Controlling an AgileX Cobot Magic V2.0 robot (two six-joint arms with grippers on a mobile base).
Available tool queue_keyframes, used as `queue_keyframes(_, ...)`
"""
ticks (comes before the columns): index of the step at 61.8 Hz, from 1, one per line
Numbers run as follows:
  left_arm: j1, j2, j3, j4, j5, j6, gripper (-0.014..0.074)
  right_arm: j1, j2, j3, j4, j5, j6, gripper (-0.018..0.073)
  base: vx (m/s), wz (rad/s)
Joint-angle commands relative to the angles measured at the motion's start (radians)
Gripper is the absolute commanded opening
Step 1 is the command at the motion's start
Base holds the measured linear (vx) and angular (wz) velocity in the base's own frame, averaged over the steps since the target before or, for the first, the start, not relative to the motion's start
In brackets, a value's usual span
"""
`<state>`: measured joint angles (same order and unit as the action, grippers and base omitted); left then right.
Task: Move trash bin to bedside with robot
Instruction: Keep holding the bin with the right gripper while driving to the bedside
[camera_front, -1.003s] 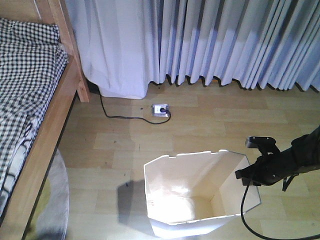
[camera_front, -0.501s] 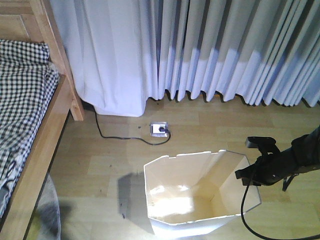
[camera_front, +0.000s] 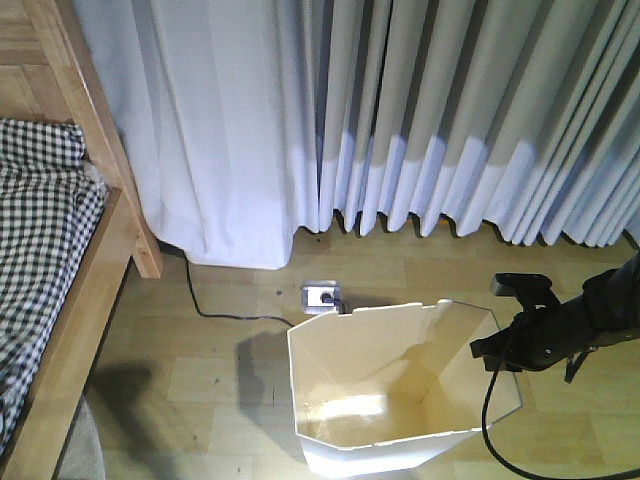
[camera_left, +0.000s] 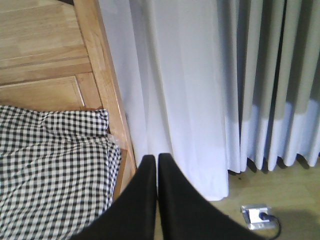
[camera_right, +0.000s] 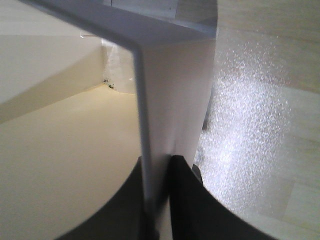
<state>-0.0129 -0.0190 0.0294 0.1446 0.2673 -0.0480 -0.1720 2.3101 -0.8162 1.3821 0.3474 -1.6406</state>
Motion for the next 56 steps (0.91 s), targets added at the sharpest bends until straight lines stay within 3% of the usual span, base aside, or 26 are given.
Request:
queue_keyframes(1,-0.006,-0.009,0.028,-0.004,-0.074,-0.008,-0.0006,-0.004,-0.071,-0.009,0.027,0.163,-0.004,-0.0007,0.26,0.01)
queue_keyframes(56,-0.006,-0.009,0.028,-0.004,-0.074,-0.008,-0.0006,-0.004,-0.071,-0.009,0.027,0.163,-0.004,-0.0007,0.12,-0.02)
